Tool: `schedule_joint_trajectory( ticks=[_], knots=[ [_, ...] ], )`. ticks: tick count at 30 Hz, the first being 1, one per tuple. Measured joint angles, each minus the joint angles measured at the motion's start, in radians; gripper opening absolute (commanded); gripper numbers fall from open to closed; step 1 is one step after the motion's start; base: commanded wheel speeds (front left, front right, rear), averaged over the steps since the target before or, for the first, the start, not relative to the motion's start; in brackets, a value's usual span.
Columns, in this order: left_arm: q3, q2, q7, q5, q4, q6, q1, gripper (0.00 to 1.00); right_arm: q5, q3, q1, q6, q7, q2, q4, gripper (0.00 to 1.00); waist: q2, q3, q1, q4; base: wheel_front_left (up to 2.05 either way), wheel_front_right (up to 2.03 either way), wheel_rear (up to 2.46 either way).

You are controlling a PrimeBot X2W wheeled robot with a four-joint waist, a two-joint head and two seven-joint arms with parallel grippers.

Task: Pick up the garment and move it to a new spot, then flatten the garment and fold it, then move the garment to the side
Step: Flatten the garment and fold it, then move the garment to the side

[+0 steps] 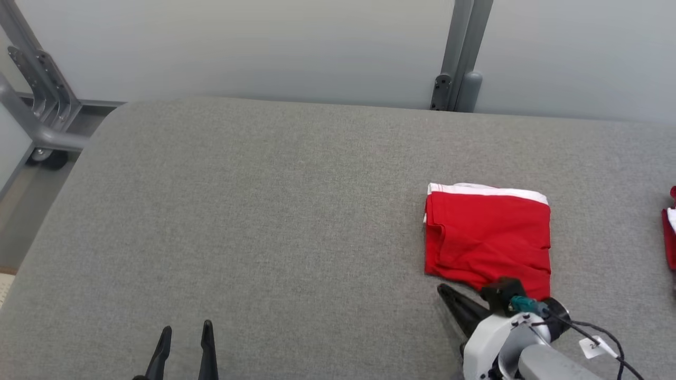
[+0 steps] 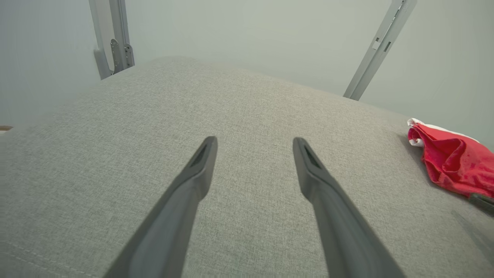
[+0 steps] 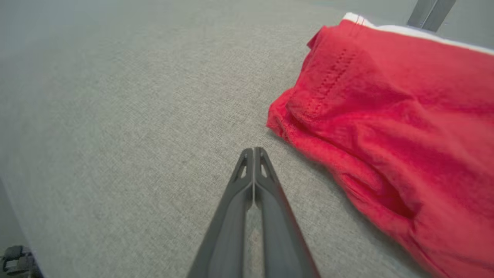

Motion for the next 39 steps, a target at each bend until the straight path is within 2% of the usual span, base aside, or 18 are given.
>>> schedule_joint_trajectory(
  ticks=[2,7,13,14,15,17,24,32,39],
  knots=[
    [0.011,0.0,0.0,-0.003,-0.007,0.007,0.012,1.0,0.001,-0.058,0.014,0.0,0.0,-0.013,-0.065,0.0,0.0,-0.018,0.0,-0.007,0.0,0.0,0.0],
    [0.038,0.0,0.0,-0.003,-0.02,0.012,0.045,1.0,-0.084,-0.326,0.159,0.0,-0.001,-0.038,-0.271,0.0,0.0,-0.059,0.0,-0.03,0.0,0.0,0.0],
    [0.068,0.0,0.0,-0.004,-0.03,0.018,0.06,1.0,-0.247,-0.609,0.365,0.0,-0.001,0.001,-0.479,0.0,0.0,-0.087,0.0,-0.067,0.0,0.0,0.0],
    [0.07,0.0,0.0,-0.004,-0.03,0.017,0.06,1.0,-0.269,-0.639,0.388,0.0,-0.001,0.01,-0.497,0.07,0.0,-0.091,0.0,-0.072,0.0,0.0,0.0],
    [0.073,0.0,0.0,-0.002,-0.028,0.017,0.06,1.0,-0.287,-0.666,0.408,0.0,-0.001,0.017,-0.516,0.36,0.0,-0.094,0.0,-0.077,0.0,0.0,0.0],
    [0.081,0.0,0.0,0.002,-0.024,0.015,0.061,1.0,-0.314,-0.721,0.441,0.0,-0.001,0.04,-0.547,1.0,0.0,-0.101,0.0,-0.085,0.0,0.0,0.0],
    [0.103,0.0,0.0,0.015,-0.001,-0.007,0.06,1.0,-0.357,-0.847,0.523,0.0,-0.001,0.109,-0.566,1.0,0.0,-0.111,0.0,-0.094,0.0,0.0,0.0],
    [0.116,0.0,0.0,0.022,0.003,-0.018,0.058,1.0,-0.366,-0.865,0.541,0.0,-0.001,0.137,-0.555,1.0,0.0,-0.105,0.0,-0.097,0.0,0.0,0.0],
    [0.103,0.0,0.0,0.024,-0.005,-0.027,0.048,1.0,-0.322,-0.858,0.479,0.0,-0.001,0.125,-0.554,1.0,0.0,-0.087,0.0,-0.088,0.0,0.0,0.0]
  ],
)
